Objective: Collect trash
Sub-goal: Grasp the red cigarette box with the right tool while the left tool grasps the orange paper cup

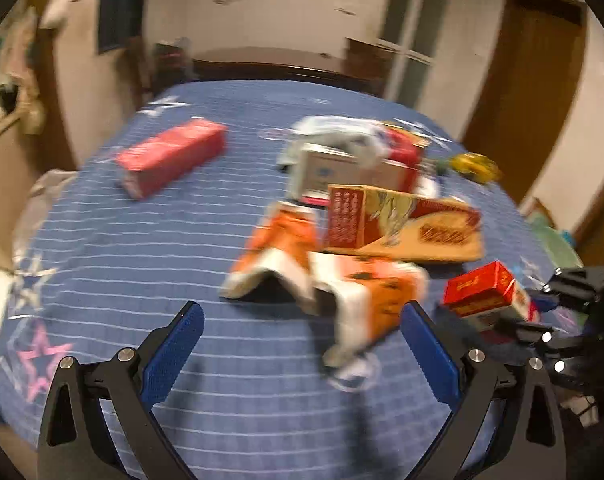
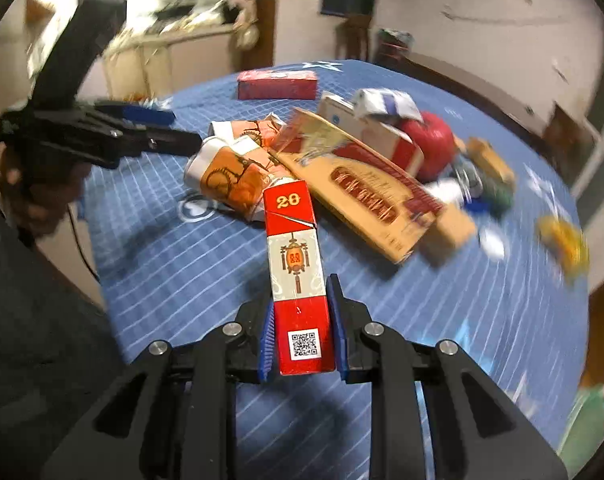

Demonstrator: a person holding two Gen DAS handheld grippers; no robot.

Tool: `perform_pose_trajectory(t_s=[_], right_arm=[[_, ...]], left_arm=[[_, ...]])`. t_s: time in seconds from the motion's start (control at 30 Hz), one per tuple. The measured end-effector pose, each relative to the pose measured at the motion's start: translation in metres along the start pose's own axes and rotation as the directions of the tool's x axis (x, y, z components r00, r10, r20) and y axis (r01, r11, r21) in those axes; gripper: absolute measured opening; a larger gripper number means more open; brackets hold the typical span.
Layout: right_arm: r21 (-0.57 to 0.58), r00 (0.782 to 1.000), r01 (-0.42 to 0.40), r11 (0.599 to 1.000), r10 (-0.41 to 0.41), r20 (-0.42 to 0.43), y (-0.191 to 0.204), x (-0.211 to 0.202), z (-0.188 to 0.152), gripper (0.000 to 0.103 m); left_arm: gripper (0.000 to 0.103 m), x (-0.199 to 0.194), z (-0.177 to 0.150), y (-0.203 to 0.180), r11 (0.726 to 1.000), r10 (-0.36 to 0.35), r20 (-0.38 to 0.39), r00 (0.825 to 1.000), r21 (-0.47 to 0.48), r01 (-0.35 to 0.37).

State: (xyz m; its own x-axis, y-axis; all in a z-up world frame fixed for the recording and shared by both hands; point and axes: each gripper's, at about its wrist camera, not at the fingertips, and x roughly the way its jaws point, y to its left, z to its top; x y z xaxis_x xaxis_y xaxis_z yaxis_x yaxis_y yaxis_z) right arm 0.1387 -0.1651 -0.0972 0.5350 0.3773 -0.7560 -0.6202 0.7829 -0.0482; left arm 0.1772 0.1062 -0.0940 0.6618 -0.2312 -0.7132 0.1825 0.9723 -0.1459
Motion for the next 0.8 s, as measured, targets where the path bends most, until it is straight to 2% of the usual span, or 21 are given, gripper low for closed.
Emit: perform_pose_trajectory(t_s=[0.13,0.2,0.3,0.37,0.4,0.43,0.5,0.6,0.8], right_arm=[[0.133,0.999,0.006,0.991,-0.011,0.035,-0.006,-0.012,-0.017,0.022],[0.185,0.999,-0.001,0.983,-0.009,0.052,-0.012,-0.016,-0.022,0.022],[0.221,0.997,-0.004,0.975,-0.012,0.070,-0.016,-0.017,-0.025,0.022],[0.229,0.997,0.001,0.973,-0.020,0.077,-0.015,-0.019,-0.026,0.022],[0.232,0.997,0.004,0.973,-0.023,0.080,-0.015,-0.020,-0.027,0.022],[0.236,0.996,0.005,0.972,-0.025,0.085,-0.016,-0.020,-0.027,0.022],[0.252,0.995,0.006,0.968,-0.031,0.095,-0.018,-0.022,-0.030,0.022],[0.277,0.993,0.003,0.961,-0.035,0.109,-0.021,-0.023,-0.033,0.022],[0.312,0.987,0.008,0.950,-0.059,0.152,-0.022,-0.030,-0.032,0.022]], left_arm=[[0.091,0.018,-0.001,-0.012,0.997,-0.080,-0.047,0.996,-0.011,0.079],[0.078,0.030,-0.002,-0.016,0.994,-0.108,-0.072,0.992,-0.033,0.106],[0.065,0.048,-0.003,-0.024,0.989,-0.147,-0.112,0.983,-0.049,0.142],[0.043,0.056,-0.006,-0.026,0.982,-0.185,-0.134,0.974,-0.070,0.177],[0.036,0.057,-0.008,-0.027,0.978,-0.202,-0.135,0.970,-0.081,0.192],[0.032,0.056,-0.010,-0.028,0.974,-0.220,-0.124,0.968,-0.084,0.210],[0.011,0.050,-0.012,-0.030,0.970,-0.237,-0.095,0.967,-0.076,0.231],[0.010,0.041,-0.014,-0.037,0.976,-0.214,-0.068,0.974,-0.048,0.211],[0.010,0.017,-0.009,-0.044,0.978,-0.206,-0.035,0.978,-0.033,0.205]])
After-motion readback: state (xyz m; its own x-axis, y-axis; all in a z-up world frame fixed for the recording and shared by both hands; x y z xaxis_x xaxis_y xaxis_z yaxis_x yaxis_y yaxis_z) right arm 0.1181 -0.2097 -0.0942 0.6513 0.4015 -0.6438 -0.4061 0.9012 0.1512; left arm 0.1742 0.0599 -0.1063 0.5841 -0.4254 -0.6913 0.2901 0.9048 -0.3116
